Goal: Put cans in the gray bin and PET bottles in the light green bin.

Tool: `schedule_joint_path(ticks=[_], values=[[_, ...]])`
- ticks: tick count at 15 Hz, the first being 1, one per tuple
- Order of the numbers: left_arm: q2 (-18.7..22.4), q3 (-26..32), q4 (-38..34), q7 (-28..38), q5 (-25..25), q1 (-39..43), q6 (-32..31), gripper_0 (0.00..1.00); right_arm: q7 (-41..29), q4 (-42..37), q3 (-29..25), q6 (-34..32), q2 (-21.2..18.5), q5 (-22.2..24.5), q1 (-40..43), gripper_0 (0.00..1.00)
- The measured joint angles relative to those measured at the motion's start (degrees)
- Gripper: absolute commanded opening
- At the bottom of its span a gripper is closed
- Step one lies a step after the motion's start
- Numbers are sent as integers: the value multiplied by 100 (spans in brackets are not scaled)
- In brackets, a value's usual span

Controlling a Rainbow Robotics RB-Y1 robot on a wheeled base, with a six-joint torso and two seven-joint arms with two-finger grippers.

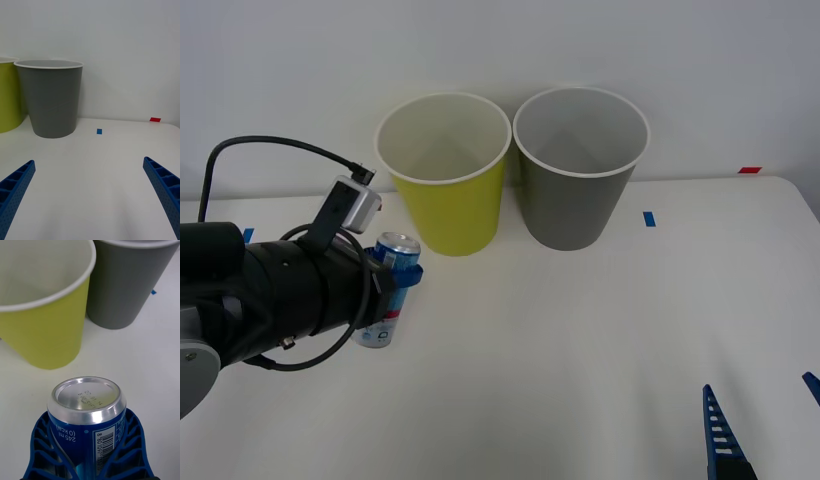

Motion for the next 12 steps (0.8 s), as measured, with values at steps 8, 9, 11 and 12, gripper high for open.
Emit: schedule_joint_path(ticks=[8,9,11,12], values=[[-161,1458,-696,-158,726,-62,-343,0,0,0,0,0,0,0,0,100],[-187,1547,-697,-162,755,-95,-434,0,0,0,0,0,0,0,0,100],[-285,1707,-698,-166,851,-231,-653,0,0,0,0,0,0,0,0,100],[-363,1837,-699,-172,985,-365,-677,0,0,0,0,0,0,0,0,100]])
